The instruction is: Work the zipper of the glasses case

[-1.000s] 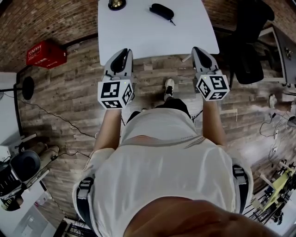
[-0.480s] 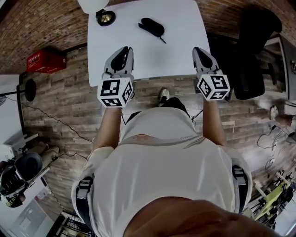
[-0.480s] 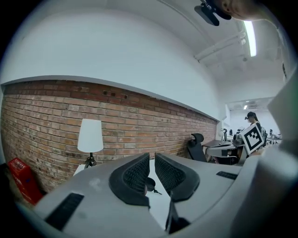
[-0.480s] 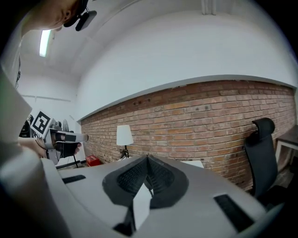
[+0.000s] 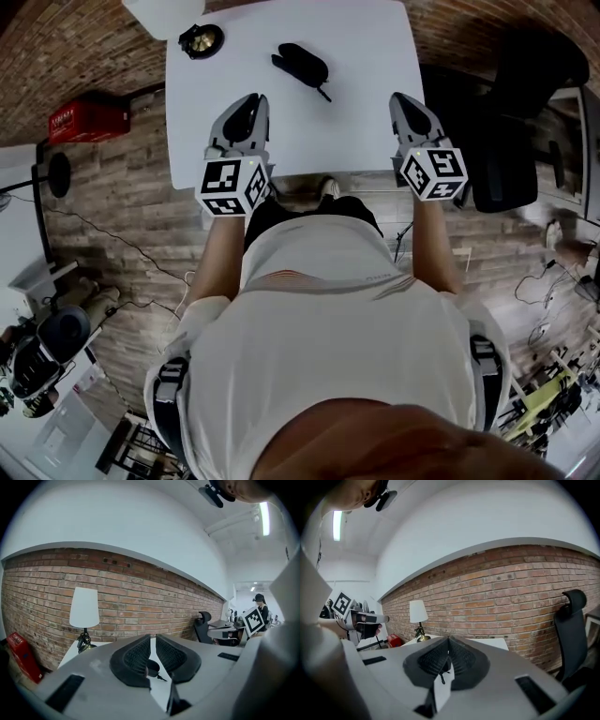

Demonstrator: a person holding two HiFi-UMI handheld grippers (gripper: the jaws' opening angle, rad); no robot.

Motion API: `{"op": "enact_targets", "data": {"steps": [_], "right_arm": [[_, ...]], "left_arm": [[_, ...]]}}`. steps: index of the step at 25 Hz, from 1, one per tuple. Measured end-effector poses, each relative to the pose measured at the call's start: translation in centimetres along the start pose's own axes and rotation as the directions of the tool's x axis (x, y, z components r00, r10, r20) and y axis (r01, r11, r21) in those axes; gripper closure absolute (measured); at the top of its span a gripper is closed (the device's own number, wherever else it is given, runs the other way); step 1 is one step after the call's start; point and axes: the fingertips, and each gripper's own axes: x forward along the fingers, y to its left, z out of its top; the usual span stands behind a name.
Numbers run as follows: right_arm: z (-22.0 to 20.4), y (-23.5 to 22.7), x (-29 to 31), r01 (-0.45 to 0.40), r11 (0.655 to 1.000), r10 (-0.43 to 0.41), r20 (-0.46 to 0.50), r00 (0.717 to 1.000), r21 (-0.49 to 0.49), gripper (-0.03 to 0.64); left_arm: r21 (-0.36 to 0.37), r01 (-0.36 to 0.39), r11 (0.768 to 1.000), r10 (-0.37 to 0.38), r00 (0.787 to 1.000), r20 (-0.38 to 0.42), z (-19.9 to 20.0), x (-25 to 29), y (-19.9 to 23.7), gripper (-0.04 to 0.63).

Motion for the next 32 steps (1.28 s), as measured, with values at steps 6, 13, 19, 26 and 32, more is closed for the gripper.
{"op": "enact_targets", "data": {"steps": [6, 13, 19, 26, 32], "right_arm": [[0.7, 2.7, 3.3, 0.052, 0.998, -0.052, -0.026, 0.998, -0.025, 0.565], [1.2, 6.0, 6.5, 0.107, 0.993, -0.109, -0.047, 0.993, -0.04, 0.565], [1.3, 6.1, 7.8, 0.089, 0.995, -0.091, -0.059, 0.994, -0.042, 0.565], [1.2, 4.0, 8.4, 0.048, 0.998, -0.05, -0.065, 0.997, -0.037, 0.565], [0.0, 2.2, 9.9, -0.003, 0.999, -0.001, -0.106, 0.994, -0.037, 0.544]], "left_arm": [[-0.003, 0.08, 0.997, -0.08, 0.997, -0.013, 0.4, 1.9, 3.9, 0.552], [0.047, 0.196, 0.979, -0.195, 0.98, -0.033, 0.8, 3.2, 6.8, 0.552], [0.026, 0.175, 0.984, -0.175, 0.984, -0.025, 1.1, 3.9, 8.1, 0.563], [0.023, 0.124, 0.992, -0.123, 0.992, -0.024, 1.2, 4.7, 7.3, 0.566], [0.042, 0.078, 0.996, -0.076, 0.996, -0.035, 0.9, 5.1, 6.6, 0.566]]}}
